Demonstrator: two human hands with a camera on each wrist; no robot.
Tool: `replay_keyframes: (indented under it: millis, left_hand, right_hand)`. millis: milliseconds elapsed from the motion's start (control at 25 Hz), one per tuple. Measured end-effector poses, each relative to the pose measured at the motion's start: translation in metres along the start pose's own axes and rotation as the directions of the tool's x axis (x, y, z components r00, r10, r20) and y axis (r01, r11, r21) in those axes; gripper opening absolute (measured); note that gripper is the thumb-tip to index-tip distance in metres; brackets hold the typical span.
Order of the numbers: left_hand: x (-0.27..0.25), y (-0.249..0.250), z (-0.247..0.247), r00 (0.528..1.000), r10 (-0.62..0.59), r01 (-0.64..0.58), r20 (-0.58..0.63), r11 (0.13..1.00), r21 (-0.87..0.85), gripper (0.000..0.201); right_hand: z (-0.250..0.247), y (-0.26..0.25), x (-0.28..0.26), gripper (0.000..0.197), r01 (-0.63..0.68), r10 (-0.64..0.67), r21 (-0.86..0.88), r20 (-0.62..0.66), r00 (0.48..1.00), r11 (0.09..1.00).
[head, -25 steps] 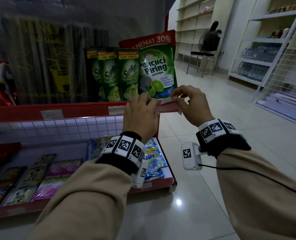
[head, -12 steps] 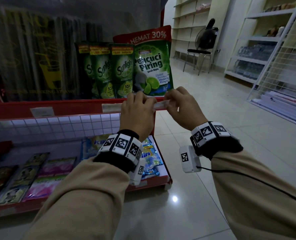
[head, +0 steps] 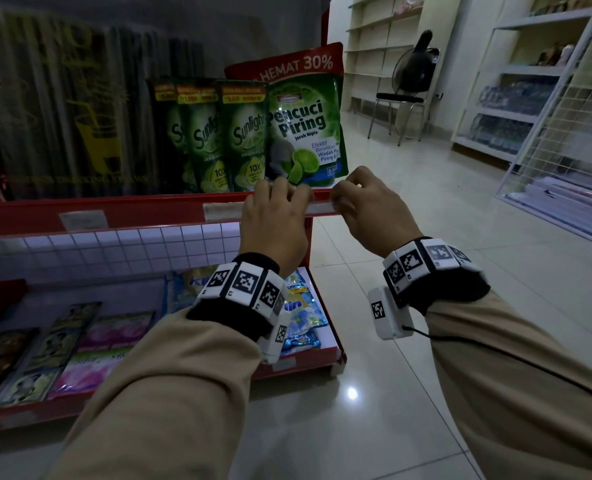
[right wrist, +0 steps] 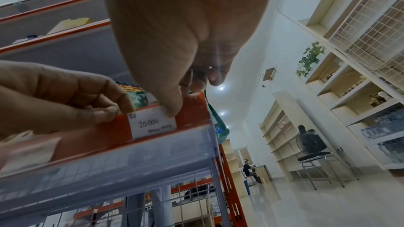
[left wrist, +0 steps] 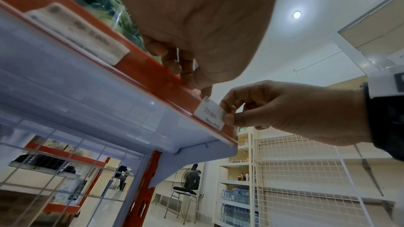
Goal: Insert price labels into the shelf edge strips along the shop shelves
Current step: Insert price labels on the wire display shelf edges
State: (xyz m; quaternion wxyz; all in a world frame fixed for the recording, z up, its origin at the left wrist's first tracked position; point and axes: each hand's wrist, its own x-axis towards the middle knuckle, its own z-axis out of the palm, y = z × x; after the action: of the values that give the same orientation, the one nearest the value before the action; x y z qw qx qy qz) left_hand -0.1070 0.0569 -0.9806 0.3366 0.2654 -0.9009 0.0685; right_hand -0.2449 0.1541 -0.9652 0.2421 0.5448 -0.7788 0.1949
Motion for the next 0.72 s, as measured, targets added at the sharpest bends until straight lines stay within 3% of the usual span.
replay_keyframes:
  millis: [440,720]
  left_hand:
    - [0.0028,0.0006,-0.0041,0.996,-0.028,0.028,0.08,1.0,-0.008,0.044]
    - [-0.0001,-0.007,-0.0046,1.0,0.021,-0.02,0.022,0.997,-0.079,0.045]
  right_hand:
    - [-0.0037,0.0013,0.0008,0.018,0.005,-0.005,0.03,0.013,1.0,1.0]
    - [-0.0049,0.0058,-0.0061,0.02,0.011,0.0,0.127,-0.082,0.997,0.992]
